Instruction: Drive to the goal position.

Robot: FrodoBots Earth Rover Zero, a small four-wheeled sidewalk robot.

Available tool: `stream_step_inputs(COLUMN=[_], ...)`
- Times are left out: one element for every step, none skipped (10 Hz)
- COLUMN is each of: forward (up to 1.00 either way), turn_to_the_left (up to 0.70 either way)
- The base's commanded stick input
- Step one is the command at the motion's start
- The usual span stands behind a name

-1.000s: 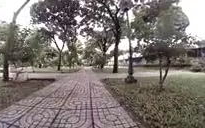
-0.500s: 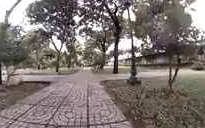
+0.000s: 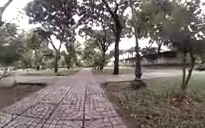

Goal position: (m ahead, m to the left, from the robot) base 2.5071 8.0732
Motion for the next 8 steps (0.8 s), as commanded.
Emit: stream_step_inputs(forward=[0.7, 0.7, 0.7, 0.7, 0.7, 0.7, 0.7, 0.7], turn_to_the_left=[0.0, 0.0, 0.0, 0.0, 0.0, 0.0, 0.0, 0.14])
